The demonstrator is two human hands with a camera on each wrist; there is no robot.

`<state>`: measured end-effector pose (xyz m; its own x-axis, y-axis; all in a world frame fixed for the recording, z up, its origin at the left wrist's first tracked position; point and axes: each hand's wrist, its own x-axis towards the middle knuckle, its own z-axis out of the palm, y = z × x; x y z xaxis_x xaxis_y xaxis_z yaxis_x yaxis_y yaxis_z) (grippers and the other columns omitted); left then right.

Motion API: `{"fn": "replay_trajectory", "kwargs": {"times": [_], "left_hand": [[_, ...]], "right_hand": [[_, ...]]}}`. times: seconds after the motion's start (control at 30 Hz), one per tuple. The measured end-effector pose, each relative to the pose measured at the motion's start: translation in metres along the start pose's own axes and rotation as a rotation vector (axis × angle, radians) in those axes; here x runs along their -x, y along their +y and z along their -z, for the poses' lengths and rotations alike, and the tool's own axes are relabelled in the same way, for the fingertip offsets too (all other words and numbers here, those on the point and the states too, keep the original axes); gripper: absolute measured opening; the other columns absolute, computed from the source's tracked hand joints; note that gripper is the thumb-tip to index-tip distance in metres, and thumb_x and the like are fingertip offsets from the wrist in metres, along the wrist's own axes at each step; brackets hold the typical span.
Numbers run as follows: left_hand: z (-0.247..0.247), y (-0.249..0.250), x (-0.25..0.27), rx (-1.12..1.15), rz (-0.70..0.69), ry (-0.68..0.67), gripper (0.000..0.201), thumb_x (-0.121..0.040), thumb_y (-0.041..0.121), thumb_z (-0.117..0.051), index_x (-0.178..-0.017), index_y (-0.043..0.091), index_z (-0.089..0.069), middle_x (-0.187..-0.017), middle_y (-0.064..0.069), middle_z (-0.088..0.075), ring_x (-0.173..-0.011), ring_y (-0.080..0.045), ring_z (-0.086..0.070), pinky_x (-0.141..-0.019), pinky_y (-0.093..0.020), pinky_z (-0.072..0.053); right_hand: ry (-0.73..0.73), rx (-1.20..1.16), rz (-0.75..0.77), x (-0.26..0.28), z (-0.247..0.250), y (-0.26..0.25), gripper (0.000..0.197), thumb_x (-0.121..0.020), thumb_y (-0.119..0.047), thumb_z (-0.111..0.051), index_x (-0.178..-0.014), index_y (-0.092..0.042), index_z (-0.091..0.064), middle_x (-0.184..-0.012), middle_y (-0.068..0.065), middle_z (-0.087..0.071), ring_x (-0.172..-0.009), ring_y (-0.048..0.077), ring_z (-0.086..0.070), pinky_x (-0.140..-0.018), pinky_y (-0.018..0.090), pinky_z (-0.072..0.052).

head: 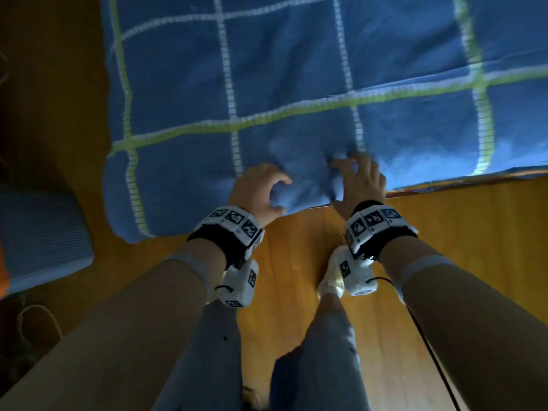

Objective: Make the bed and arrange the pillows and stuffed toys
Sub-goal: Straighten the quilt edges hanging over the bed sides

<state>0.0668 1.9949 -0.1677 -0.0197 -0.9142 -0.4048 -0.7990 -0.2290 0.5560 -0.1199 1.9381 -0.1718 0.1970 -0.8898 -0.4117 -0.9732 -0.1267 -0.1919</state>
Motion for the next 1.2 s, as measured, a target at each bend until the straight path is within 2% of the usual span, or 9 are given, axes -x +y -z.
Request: {"fn": "replay_trajectory", "kwargs": {"times": [0.17, 0.37, 0.5, 0.6, 0.7, 0.8, 1.03, 1.1, 1.2], "left_hand": [[-0.058, 0.085, -0.040, -0.201, 0.140, 0.005, 0.084, -0.065, 0.029, -0.080, -0.136, 0.039, -0.038, -0.149, 0.005, -0.027, -0.136, -0.024, -0.027, -0.106, -0.045, -0.031], [-0.086, 0.107, -0.071, -0.296, 0.368, 0.043, 0.097, -0.069, 0.006, -0.072, -0.143, 0.043, -0.021, -0.152, 0.002, -0.018, -0.136, -0.030, -0.021, -0.108, -0.049, -0.024], [-0.073, 0.105, -0.080, -0.377, 0.331, 0.042, 0.063, -0.078, 0.008, -0.067, -0.133, 0.026, -0.040, -0.138, -0.006, -0.039, -0.125, -0.031, -0.038, -0.095, -0.046, -0.038], [-0.055, 0.113, -0.080, -0.274, 0.326, 0.108, 0.024, -0.086, 0.003, -0.051, -0.109, 0.006, -0.058, -0.113, -0.014, -0.061, -0.106, -0.032, -0.055, -0.073, -0.034, -0.041], [-0.038, 0.122, -0.080, -0.159, 0.370, 0.195, 0.022, -0.086, -0.001, -0.044, -0.098, 0.002, -0.063, -0.103, -0.018, -0.065, -0.097, -0.033, -0.059, -0.067, -0.027, -0.035], [-0.044, 0.123, -0.076, -0.108, 0.355, 0.226, 0.028, -0.085, -0.004, -0.044, -0.103, -0.002, -0.065, -0.106, -0.022, -0.067, -0.099, -0.035, -0.060, -0.068, -0.027, -0.033], [-0.058, 0.116, -0.076, -0.126, 0.378, -0.214, 0.028, -0.088, 0.006, -0.048, -0.113, 0.007, -0.060, -0.115, -0.015, -0.062, -0.103, -0.029, -0.059, -0.075, -0.030, -0.045], [-0.052, 0.122, -0.076, -0.131, 0.350, -0.259, 0.030, -0.085, 0.009, -0.055, -0.116, 0.010, -0.057, -0.119, -0.011, -0.059, -0.106, -0.027, -0.057, -0.080, -0.031, -0.046], [-0.054, 0.138, -0.073, 0.034, 0.320, -0.254, 0.034, -0.074, 0.005, -0.066, -0.106, 0.016, -0.059, -0.108, -0.002, -0.058, -0.095, -0.020, -0.057, -0.071, -0.024, -0.045]], "right_hand": [[-0.031, 0.026, -0.018, -0.025, 0.032, 0.093, 0.081, -0.072, -0.001, -0.067, -0.138, -0.035, -0.033, -0.149, 0.005, -0.021, -0.138, 0.028, -0.022, -0.112, 0.042, -0.021], [-0.124, 0.144, 0.181, -0.049, 0.035, 0.123, 0.087, -0.075, -0.006, -0.065, -0.144, -0.036, -0.021, -0.154, 0.006, -0.012, -0.144, 0.028, -0.010, -0.118, 0.045, -0.007], [-0.055, 0.107, 0.206, -0.063, 0.031, 0.122, 0.067, -0.081, -0.010, -0.060, -0.140, -0.027, -0.033, -0.148, 0.006, -0.027, -0.138, 0.027, -0.023, -0.113, 0.044, -0.016], [-0.077, 0.165, 0.201, -0.071, 0.044, 0.114, 0.038, -0.088, -0.007, -0.052, -0.123, -0.019, -0.048, -0.132, 0.008, -0.047, -0.126, 0.028, -0.040, -0.104, 0.042, -0.028], [-0.071, 0.115, 0.171, -0.070, 0.067, 0.113, 0.014, -0.090, -0.006, -0.049, -0.097, -0.015, -0.057, -0.114, 0.011, -0.060, -0.110, 0.033, -0.053, -0.095, 0.039, -0.037], [0.004, 0.011, 0.154, -0.055, 0.066, 0.120, 0.017, -0.089, -0.006, -0.049, -0.100, -0.011, -0.062, -0.111, 0.014, -0.063, -0.108, 0.035, -0.055, -0.091, 0.037, -0.040], [-0.237, -0.041, -0.008, -0.044, 0.039, 0.125, 0.030, -0.092, -0.009, -0.049, -0.118, -0.019, -0.060, -0.121, 0.012, -0.059, -0.116, 0.034, -0.051, -0.091, 0.040, -0.046], [-0.259, -0.015, 0.053, -0.046, 0.047, 0.128, 0.034, -0.091, -0.008, -0.048, -0.120, -0.020, -0.059, -0.125, 0.010, -0.058, -0.119, 0.033, -0.050, -0.097, 0.039, -0.043], [-0.301, 0.058, 0.193, -0.045, 0.058, 0.144, 0.037, -0.091, -0.012, -0.048, -0.124, -0.023, -0.057, -0.130, 0.008, -0.055, -0.123, 0.029, -0.047, -0.100, 0.038, -0.040]]}}
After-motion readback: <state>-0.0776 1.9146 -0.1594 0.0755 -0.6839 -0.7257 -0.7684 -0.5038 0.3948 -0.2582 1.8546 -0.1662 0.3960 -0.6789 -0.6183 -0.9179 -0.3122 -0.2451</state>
